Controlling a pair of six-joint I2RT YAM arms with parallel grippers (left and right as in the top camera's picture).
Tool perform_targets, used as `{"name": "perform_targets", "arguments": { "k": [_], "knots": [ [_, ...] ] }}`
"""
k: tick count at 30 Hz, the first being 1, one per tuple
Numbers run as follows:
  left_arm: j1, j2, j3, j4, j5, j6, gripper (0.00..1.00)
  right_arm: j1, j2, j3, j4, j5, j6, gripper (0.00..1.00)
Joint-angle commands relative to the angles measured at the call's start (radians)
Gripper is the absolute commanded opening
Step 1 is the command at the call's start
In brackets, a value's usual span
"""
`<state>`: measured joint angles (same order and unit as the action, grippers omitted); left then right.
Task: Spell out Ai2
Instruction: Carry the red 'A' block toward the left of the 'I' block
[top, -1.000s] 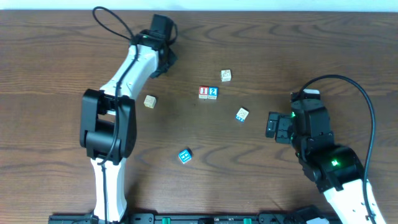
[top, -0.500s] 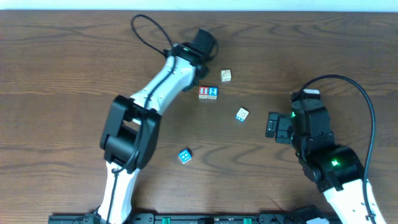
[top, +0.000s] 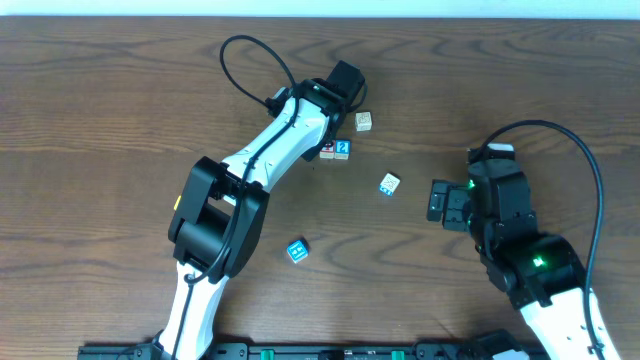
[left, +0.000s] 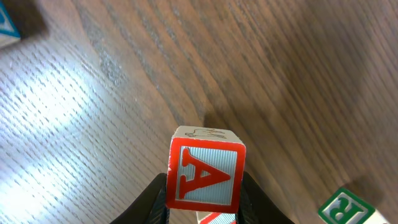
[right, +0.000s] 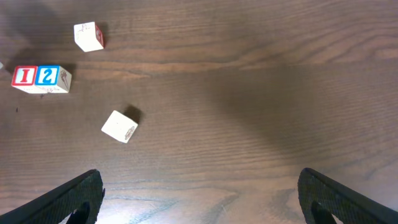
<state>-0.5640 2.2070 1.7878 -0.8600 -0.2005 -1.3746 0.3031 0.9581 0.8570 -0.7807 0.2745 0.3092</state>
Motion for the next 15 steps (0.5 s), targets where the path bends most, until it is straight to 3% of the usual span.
{"name": "perform_targets", "arguments": {
  "k": [1,5,15],
  "knots": [
    [0.002,0.009,0.01,-0.006,0.046,-0.101,0.06,-0.01,-0.002,0.0,0.002,0.013,-0.011,0.99],
    [0.003,0.009,0.01,-0.006,0.071,-0.177,0.06,-0.01,-0.002,0.0,0.002,0.013,-0.011,0.99],
    [0.003,0.009,0.01,-0.013,0.041,-0.195,0.06,-0.01,-0.002,0.0,0.002,0.013,-0.011,0.99]
  ]
}}
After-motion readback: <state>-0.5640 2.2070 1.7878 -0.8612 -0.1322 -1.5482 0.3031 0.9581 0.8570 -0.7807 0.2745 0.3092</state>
